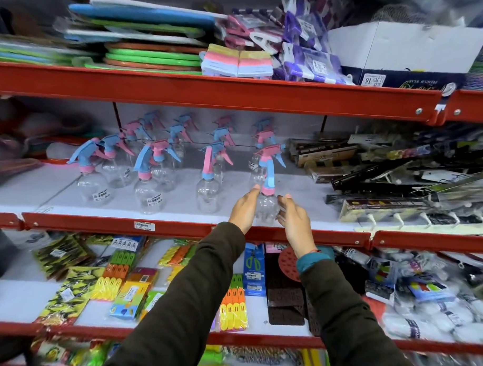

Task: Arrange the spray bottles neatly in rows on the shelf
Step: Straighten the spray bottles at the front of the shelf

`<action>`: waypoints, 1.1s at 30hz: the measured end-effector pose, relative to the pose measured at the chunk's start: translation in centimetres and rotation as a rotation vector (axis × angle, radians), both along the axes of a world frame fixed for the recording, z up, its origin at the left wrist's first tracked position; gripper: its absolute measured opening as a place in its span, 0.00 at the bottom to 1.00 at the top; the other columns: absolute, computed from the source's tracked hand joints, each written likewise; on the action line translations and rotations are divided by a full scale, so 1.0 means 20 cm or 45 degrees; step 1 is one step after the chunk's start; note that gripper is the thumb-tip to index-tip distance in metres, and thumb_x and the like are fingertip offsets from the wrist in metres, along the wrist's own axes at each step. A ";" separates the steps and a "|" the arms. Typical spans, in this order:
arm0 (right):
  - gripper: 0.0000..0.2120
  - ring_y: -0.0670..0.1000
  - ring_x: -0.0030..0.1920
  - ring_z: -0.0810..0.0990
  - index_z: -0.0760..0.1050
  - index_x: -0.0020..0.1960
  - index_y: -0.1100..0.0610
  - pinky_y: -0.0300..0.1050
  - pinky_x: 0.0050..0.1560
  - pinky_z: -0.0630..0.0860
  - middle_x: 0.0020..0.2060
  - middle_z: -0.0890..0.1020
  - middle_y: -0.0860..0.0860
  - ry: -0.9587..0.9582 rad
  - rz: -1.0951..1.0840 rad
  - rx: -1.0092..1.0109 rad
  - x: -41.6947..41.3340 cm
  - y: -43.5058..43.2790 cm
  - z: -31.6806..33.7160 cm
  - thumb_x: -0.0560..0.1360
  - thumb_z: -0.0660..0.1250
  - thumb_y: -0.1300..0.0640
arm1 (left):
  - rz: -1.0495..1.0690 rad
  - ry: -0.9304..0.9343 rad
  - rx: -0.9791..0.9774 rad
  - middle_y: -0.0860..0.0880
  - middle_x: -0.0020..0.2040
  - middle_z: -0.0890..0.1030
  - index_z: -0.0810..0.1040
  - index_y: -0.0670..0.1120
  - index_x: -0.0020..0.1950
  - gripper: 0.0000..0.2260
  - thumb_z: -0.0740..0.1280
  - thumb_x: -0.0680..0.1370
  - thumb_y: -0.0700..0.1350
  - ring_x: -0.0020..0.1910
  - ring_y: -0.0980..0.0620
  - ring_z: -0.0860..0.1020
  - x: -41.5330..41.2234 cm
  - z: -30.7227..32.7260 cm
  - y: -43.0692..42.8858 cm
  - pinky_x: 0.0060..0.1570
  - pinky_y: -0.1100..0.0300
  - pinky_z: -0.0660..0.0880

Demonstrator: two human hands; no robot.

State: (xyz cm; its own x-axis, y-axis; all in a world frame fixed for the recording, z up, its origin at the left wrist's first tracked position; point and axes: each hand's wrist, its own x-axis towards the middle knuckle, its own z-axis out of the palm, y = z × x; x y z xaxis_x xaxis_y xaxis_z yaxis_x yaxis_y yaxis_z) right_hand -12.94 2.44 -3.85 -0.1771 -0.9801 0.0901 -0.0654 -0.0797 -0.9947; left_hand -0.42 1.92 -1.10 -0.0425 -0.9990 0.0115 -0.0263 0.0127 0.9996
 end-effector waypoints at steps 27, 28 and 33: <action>0.14 0.51 0.63 0.76 0.77 0.60 0.49 0.47 0.67 0.71 0.59 0.81 0.47 -0.086 0.085 -0.068 0.66 0.01 0.12 0.83 0.56 0.47 | 0.521 0.201 -0.120 0.49 0.79 0.59 0.57 0.47 0.78 0.27 0.51 0.81 0.57 0.77 0.51 0.58 0.56 -0.01 -0.04 0.72 0.61 0.53; 0.17 0.49 0.62 0.74 0.76 0.64 0.51 0.44 0.65 0.68 0.62 0.80 0.50 -0.081 0.061 -0.032 0.70 -0.03 0.13 0.83 0.55 0.45 | 0.462 0.204 -0.076 0.48 0.79 0.58 0.56 0.46 0.78 0.27 0.49 0.82 0.58 0.78 0.51 0.57 0.59 0.01 -0.08 0.74 0.58 0.53; 0.27 0.55 0.70 0.72 0.71 0.73 0.56 0.47 0.72 0.66 0.72 0.74 0.55 -0.050 0.033 0.171 0.79 -0.16 0.12 0.82 0.53 0.41 | 0.202 0.207 0.105 0.47 0.78 0.63 0.60 0.45 0.77 0.31 0.44 0.80 0.62 0.77 0.49 0.61 0.67 0.04 -0.15 0.74 0.54 0.56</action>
